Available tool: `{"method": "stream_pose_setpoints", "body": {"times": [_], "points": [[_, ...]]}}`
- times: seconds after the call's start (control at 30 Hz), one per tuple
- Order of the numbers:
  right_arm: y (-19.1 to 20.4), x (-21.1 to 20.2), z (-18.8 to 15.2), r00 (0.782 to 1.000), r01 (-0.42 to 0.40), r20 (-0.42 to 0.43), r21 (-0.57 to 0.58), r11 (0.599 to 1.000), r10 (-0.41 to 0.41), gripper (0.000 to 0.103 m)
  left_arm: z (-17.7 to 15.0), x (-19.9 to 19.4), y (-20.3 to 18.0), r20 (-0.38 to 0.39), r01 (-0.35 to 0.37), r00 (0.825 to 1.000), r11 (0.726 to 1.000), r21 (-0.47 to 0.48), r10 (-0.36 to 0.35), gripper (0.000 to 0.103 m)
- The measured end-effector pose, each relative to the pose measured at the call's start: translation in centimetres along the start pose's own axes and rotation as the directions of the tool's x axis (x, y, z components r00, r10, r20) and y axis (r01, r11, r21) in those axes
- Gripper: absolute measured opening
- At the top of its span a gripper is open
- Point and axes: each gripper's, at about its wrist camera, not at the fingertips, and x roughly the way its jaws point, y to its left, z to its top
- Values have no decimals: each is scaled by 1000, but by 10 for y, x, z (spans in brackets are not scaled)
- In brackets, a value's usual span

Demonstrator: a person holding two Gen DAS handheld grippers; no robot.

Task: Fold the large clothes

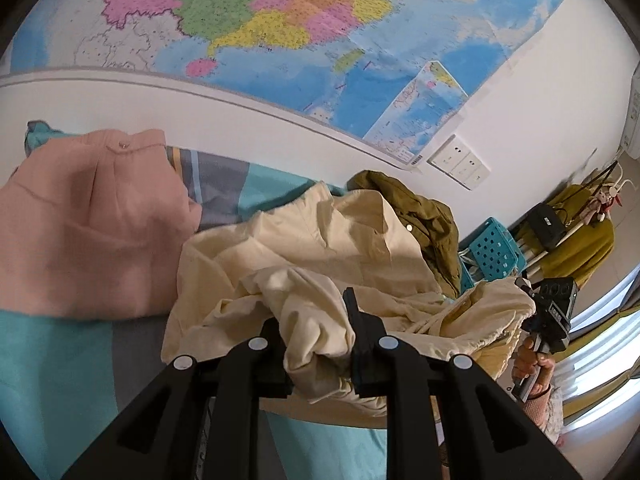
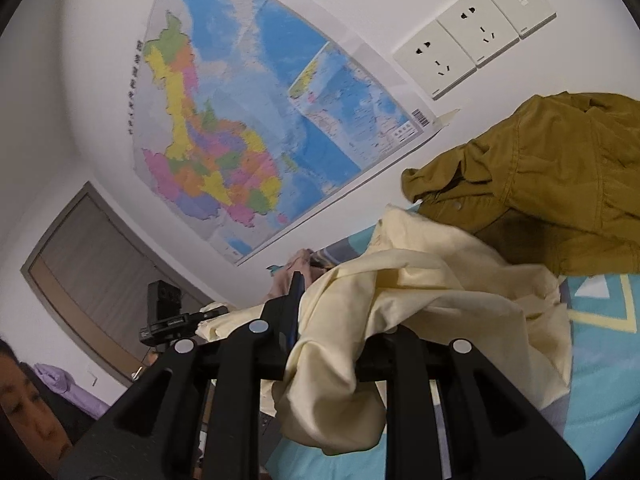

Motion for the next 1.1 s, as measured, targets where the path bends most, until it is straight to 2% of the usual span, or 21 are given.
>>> {"method": "stream_pose_setpoints", "body": {"times": [0.17,0.43,0.67,0.9,1.1], "points": [[-7,16,19,1000,29,-8,19,999,-29,19,23,12,-2,-11,-58,998,998,21,58,18],[-28,38,43,998,61,-15,95,994,-59,20,55,33,4,-34,-88,995,996,18,89,18],[-52,63,60,992,120,-44,147,982,-115,22,78,65,19,-75,-119,990,993,-9,118,20],[-78,88,71,981,190,-75,186,964,-179,25,97,105,34,-122,-182,977,983,-32,177,20],[-90,99,74,976,217,-79,206,954,-205,31,109,134,48,-156,-219,965,974,-49,210,21]]}}
